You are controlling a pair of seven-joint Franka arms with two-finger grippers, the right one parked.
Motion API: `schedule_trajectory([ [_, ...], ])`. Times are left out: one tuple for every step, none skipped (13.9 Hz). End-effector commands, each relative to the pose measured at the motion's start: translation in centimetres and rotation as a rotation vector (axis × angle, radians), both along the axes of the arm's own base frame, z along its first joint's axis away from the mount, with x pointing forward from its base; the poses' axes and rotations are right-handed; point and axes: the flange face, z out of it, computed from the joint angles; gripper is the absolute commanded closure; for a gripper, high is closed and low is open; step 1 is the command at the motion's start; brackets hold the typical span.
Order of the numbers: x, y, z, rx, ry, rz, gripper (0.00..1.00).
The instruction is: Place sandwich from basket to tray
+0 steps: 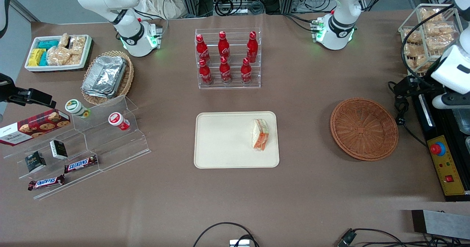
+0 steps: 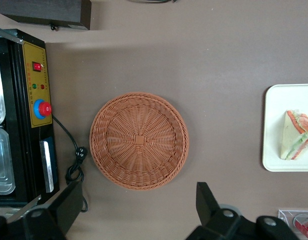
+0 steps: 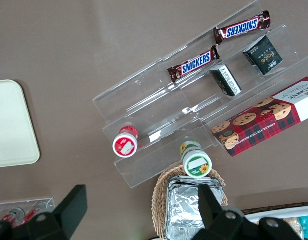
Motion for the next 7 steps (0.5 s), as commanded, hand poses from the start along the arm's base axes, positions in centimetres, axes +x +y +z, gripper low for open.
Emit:
schedule_trajectory([
  [-1.5, 0.0, 0.4, -0.009, 0.023, -0.020, 0.00],
  [-2.0, -0.1, 0.9, -0.010, 0.032, -0.036, 0.00],
  [-2.4, 0.1, 1.2, -0.007, 0.042, -0.044, 0.00],
  [-2.7, 1.0, 1.5, -0.008, 0.046, -0.048, 0.00],
  [-3.0, 1.7, 2.0, -0.011, 0.046, -0.053, 0.00],
  [-3.2, 1.5, 2.2, -0.008, 0.053, -0.064, 0.00],
  [-3.4, 1.5, 2.4, -0.010, 0.059, -0.065, 0.00],
])
